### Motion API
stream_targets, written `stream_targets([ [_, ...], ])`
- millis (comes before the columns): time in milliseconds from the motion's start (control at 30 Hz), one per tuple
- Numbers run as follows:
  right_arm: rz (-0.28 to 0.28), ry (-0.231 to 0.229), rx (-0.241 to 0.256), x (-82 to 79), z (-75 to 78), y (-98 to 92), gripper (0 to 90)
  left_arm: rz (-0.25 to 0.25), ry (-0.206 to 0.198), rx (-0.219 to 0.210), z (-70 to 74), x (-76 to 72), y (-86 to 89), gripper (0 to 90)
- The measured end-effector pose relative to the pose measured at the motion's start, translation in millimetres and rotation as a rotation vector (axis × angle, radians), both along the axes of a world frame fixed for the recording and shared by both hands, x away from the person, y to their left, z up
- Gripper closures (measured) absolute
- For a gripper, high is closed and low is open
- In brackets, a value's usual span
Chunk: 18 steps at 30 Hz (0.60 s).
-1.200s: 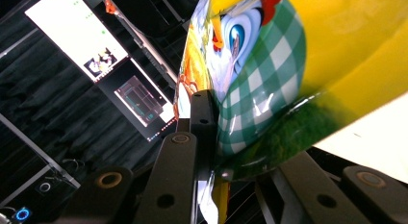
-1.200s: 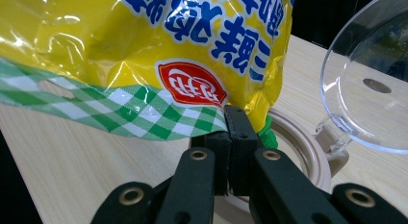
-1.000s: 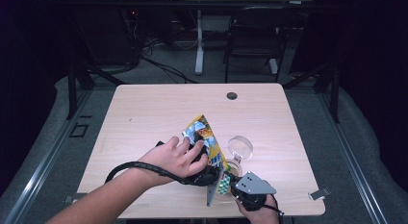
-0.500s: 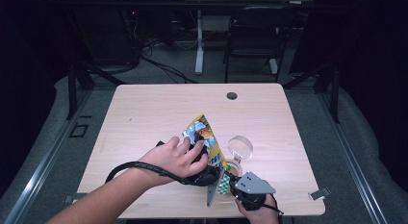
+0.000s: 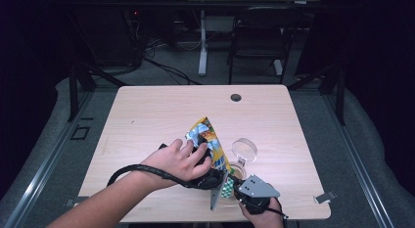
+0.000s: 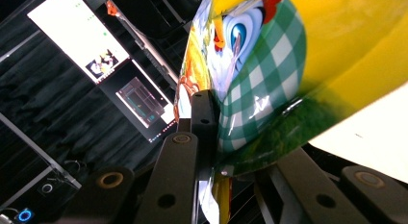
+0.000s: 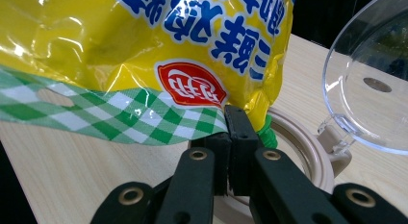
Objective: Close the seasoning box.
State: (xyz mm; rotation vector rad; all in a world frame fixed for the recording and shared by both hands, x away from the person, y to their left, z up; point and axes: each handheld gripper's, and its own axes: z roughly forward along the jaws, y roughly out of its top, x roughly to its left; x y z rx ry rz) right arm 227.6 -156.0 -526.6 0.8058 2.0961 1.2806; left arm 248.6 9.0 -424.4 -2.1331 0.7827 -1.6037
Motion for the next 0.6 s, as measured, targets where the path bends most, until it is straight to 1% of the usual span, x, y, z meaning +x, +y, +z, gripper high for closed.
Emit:
stream_targets([
  [367, 0.0, 0.0, 0.001, 0.2, -0.5, 0.3, 88.7, 0.003, 0.001, 0.002, 0.0, -0.1, 0.0, 82.8],
  [467, 0.0, 0.0, 0.001, 0.2, -0.3, 0.1, 88.7, 0.001, 0.004, -0.003, 0.2, 0.0, -0.1, 82.9],
  [567, 0.0, 0.0, 0.001, 0.1, -0.2, 0.1, 88.8, 0.007, 0.007, 0.002, 0.6, -0.3, -0.5, 82.9],
  [600, 0.0, 0.0, 0.0, 0.0, -0.2, 0.2, 88.7, 0.001, 0.005, -0.001, 0.3, -0.1, -0.2, 82.9],
])
